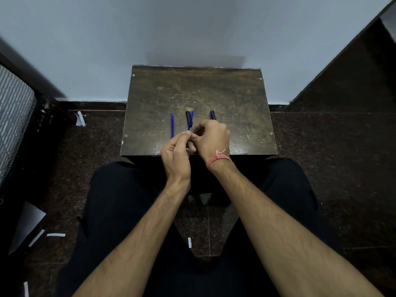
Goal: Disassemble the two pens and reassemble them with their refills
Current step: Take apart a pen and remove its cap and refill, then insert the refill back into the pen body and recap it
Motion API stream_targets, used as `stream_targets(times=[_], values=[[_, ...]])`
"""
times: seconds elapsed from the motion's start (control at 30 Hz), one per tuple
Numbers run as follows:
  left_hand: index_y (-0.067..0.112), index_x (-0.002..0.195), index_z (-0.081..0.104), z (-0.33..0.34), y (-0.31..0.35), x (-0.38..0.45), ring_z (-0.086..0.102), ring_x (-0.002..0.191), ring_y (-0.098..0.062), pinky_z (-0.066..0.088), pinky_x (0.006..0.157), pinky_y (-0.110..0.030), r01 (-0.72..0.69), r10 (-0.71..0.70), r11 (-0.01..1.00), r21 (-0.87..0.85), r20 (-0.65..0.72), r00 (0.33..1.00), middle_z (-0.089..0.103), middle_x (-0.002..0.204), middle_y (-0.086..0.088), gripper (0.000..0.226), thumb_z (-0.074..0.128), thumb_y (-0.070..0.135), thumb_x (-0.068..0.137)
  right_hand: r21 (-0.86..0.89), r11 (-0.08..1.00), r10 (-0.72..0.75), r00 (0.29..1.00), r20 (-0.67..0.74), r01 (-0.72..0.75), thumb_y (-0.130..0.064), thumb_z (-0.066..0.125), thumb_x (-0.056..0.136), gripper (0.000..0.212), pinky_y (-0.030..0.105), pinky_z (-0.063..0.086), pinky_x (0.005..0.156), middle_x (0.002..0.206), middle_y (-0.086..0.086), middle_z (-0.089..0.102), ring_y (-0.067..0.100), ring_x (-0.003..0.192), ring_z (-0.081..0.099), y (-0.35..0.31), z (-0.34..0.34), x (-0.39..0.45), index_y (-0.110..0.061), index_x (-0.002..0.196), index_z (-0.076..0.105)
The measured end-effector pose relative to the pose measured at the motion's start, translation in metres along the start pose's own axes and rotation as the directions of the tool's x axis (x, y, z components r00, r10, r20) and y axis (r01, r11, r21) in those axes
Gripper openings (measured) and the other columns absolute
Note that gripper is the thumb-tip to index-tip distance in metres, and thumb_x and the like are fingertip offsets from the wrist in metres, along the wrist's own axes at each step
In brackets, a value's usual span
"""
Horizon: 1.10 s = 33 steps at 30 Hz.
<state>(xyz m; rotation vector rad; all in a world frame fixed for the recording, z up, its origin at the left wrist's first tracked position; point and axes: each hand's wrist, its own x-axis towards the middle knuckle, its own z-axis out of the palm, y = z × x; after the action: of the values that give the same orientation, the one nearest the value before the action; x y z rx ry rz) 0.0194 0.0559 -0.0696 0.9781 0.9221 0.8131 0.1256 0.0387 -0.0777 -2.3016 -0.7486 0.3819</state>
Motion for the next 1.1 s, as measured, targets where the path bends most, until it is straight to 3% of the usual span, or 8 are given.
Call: stream_targets(times=[0.17,0.3,0.37,0.53,0.67,0.87,0.97,1.1], values=[[0.025,0.071,0.081,0.001,-0.001,0.000,0.055,0.060,-0.004,0.044,0.061,-0.016,0.039,-0.038,0.999,0.017,-0.043,0.998,0.059,0.061,0.005,0.043,0.063,0.017,0.109,0.142,0.990,0.007,0.994,-0.107,0.008,-0.036,0.084,0.091,0.023,0.003,0.045,0.060,0.061,-0.025,0.063,-0.015,0.063,0.064,0.003,-0.017,-0.011,-0.035,0.073,0.070],[0.022,0.075,0.080,0.002,-0.004,-0.001,0.046,0.052,-0.004,0.035,0.050,-0.016,0.108,-0.108,0.992,0.058,-0.010,0.994,0.058,0.062,0.001,0.037,0.065,0.020,0.109,0.508,0.857,0.093,0.996,0.016,-0.089,-0.050,0.070,0.101,0.026,0.040,0.067,0.068,0.085,-0.004,0.081,0.018,0.074,0.080,0.015,-0.044,-0.033,-0.026,0.094,0.080],[0.017,0.074,0.076,0.006,-0.009,-0.005,0.043,0.049,-0.003,0.033,0.048,-0.016,0.141,-0.151,0.982,0.122,0.073,0.986,0.057,0.062,0.000,0.036,0.066,0.026,0.107,0.598,0.794,0.037,0.989,0.140,-0.114,-0.045,0.076,0.100,0.020,0.037,0.066,0.068,0.095,0.000,0.083,0.021,0.082,0.082,0.024,-0.057,-0.043,-0.027,0.103,0.082],[-0.006,0.083,0.076,0.013,-0.017,-0.014,0.046,0.048,0.002,0.035,0.050,-0.010,0.093,-0.155,0.967,0.237,0.256,0.954,0.060,0.064,-0.001,0.041,0.063,0.029,0.098,0.677,0.703,0.114,0.974,0.196,-0.219,-0.014,0.079,0.099,0.004,0.023,0.059,0.067,0.084,0.000,0.081,0.009,0.078,0.075,0.048,-0.076,-0.044,-0.014,0.098,0.082],[0.013,0.085,0.083,0.010,-0.019,-0.015,0.040,0.045,0.000,0.031,0.046,-0.011,0.120,-0.193,0.963,0.242,0.307,0.932,0.060,0.063,0.000,0.031,0.064,0.028,0.104,0.761,0.599,0.113,0.968,0.224,-0.247,-0.016,0.076,0.101,0.006,0.025,0.061,0.072,0.091,-0.002,0.079,0.007,0.083,0.072,0.055,-0.091,-0.038,-0.017,0.099,0.082],[0.004,0.068,0.069,0.013,-0.019,-0.014,0.034,0.045,-0.004,0.027,0.046,-0.016,0.086,-0.185,0.953,0.291,0.335,0.924,0.049,0.060,-0.013,0.045,0.063,0.034,0.101,0.664,0.723,0.025,0.968,0.249,-0.189,-0.010,0.083,0.095,0.013,0.018,0.058,0.069,0.088,-0.001,0.081,0.007,0.079,0.074,0.052,-0.079,-0.045,-0.017,0.106,0.082],[0.000,0.082,0.078,0.013,-0.021,-0.014,0.036,0.048,-0.005,0.028,0.046,-0.015,0.113,-0.208,0.951,0.287,0.326,0.922,0.057,0.063,-0.009,0.038,0.065,0.025,0.108,0.705,0.685,0.038,0.975,0.218,-0.184,-0.006,0.080,0.097,0.014,0.024,0.062,0.075,0.086,0.001,0.078,0.008,0.078,0.071,0.052,-0.082,-0.042,-0.018,0.090,0.082],[0.000,0.091,0.083,0.014,-0.020,-0.013,0.036,0.048,-0.005,0.028,0.046,-0.013,0.132,-0.230,0.942,0.308,0.307,0.923,0.060,0.061,0.000,0.032,0.064,0.018,0.111,0.765,0.611,0.090,0.977,0.191,-0.206,-0.013,0.076,0.101,0.009,0.035,0.064,0.080,0.093,0.002,0.080,0.011,0.084,0.069,0.062,-0.090,-0.035,-0.009,0.107,0.081]])
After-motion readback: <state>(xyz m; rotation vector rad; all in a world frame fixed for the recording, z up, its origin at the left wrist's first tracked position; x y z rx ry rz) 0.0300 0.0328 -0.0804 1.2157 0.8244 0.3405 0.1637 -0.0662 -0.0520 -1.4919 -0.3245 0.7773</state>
